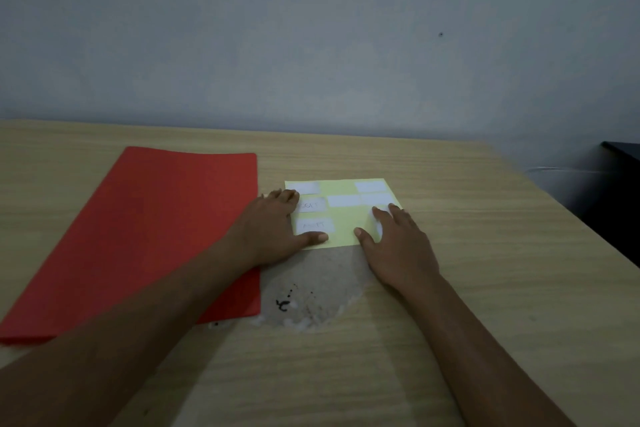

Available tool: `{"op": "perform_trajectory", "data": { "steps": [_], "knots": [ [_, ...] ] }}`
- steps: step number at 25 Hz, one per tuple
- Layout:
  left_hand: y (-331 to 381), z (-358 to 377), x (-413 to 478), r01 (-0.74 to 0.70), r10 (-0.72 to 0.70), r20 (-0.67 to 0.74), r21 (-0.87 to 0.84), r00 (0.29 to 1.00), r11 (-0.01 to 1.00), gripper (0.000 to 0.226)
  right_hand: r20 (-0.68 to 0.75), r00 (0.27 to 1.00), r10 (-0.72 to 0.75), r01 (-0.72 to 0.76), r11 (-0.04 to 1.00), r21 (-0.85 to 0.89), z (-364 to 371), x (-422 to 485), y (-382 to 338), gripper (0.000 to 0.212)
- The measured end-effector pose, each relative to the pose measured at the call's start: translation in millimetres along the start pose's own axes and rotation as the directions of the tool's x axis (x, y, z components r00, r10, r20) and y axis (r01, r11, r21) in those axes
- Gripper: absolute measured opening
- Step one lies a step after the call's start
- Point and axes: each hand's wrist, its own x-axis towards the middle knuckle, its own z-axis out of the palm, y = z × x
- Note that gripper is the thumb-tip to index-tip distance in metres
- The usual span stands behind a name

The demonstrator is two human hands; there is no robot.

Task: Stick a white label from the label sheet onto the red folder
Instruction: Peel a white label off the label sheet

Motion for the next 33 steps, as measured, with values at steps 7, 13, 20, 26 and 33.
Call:
{"op": "perform_trajectory", "data": {
  "steps": [7, 13, 20, 26, 33],
  "knots": [
    [-6.9, 4.1, -5.3, -0.014, 0.014, 0.014, -0.051, 1.000, 0.999, 0.118, 0.024, 0.999, 0.028, -0.028, 1.000, 0.006, -6.0, -0.6, -3.7, 0.064],
    [-9.0, 7.9, -4.2, -0.018, 0.018, -0.008, -0.044, 1.000, 0.999, 0.117, -0.064, 0.998, 0.009, -0.008, 1.000, 0.009, -12.4, 4.9, -24.6, 0.048],
    [-10.4, 7.6, -4.4, -0.013, 0.013, -0.001, -0.060, 1.000, 0.998, 0.118, -0.125, 0.992, -0.010, 0.025, 0.993, 0.118, -1.3, 2.3, -55.8, 0.028],
    [-9.2, 10.2, -4.2, -0.014, 0.014, 0.004, -0.064, 1.000, 0.998, 0.121, -0.149, 0.988, 0.039, -0.018, 0.990, 0.142, -1.4, 0.7, -62.2, 0.016],
    [-10.6, 9.9, -5.2, -0.010, 0.009, -0.006, -0.091, 1.000, 0.996, 0.122, -0.172, 0.980, 0.102, -0.085, 0.991, 0.101, -1.8, 5.5, -78.2, 0.006]
  ]
}}
